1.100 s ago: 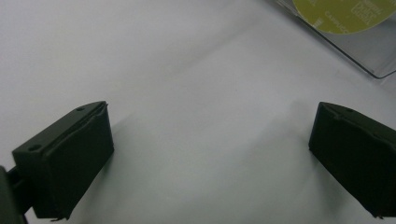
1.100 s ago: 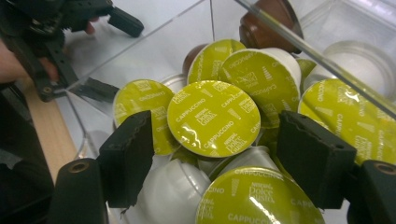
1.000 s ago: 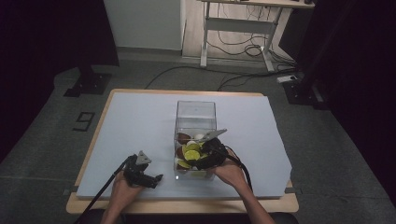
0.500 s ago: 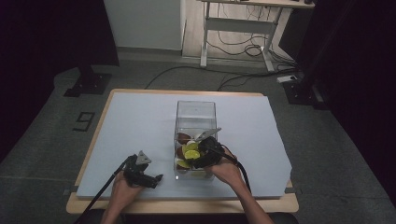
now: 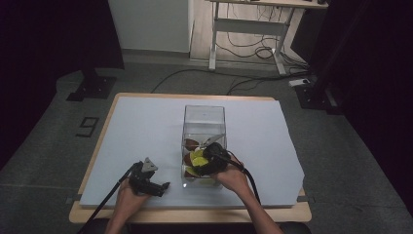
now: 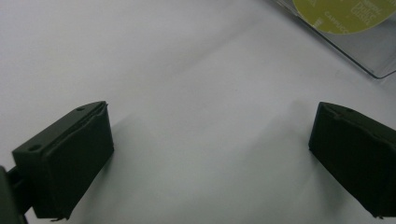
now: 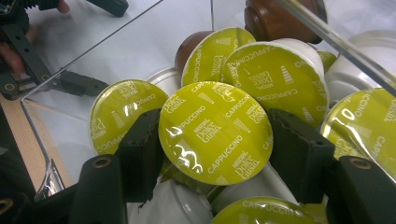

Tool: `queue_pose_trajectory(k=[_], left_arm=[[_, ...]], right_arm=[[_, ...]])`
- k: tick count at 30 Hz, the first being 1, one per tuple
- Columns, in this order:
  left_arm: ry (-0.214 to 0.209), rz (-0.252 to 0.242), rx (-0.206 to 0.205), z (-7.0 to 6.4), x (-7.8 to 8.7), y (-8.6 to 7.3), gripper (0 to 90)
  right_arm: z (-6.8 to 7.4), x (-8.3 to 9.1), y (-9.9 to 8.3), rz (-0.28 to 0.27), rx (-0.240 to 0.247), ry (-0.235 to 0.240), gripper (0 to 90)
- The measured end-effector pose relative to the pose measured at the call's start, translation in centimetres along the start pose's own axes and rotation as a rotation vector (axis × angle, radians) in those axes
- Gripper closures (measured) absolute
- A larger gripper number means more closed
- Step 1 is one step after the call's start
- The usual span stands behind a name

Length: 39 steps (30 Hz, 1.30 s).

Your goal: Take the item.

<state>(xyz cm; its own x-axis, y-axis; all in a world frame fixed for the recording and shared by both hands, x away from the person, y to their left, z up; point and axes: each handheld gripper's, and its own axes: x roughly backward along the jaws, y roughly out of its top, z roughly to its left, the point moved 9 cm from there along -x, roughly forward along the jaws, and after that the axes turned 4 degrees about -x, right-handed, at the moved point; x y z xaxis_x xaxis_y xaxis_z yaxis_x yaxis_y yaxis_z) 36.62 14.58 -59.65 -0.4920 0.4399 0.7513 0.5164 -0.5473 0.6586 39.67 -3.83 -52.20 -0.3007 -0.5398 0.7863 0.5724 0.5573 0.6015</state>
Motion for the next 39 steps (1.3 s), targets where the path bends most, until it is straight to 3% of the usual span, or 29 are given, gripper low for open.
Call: queue_pose_trajectory(k=[10,39], left_arm=[[0.000,0.000,0.000,0.0,0.0,0.0,0.0],[0.000,-0.001,0.000,0.0,0.0,0.0,0.0]], right_arm=[[0.0,0.4,0.1,-0.028,0.012,-0.018,38.3],[0.8,4.6,1.4,-0.103,0.067,-0.016,38.4]])
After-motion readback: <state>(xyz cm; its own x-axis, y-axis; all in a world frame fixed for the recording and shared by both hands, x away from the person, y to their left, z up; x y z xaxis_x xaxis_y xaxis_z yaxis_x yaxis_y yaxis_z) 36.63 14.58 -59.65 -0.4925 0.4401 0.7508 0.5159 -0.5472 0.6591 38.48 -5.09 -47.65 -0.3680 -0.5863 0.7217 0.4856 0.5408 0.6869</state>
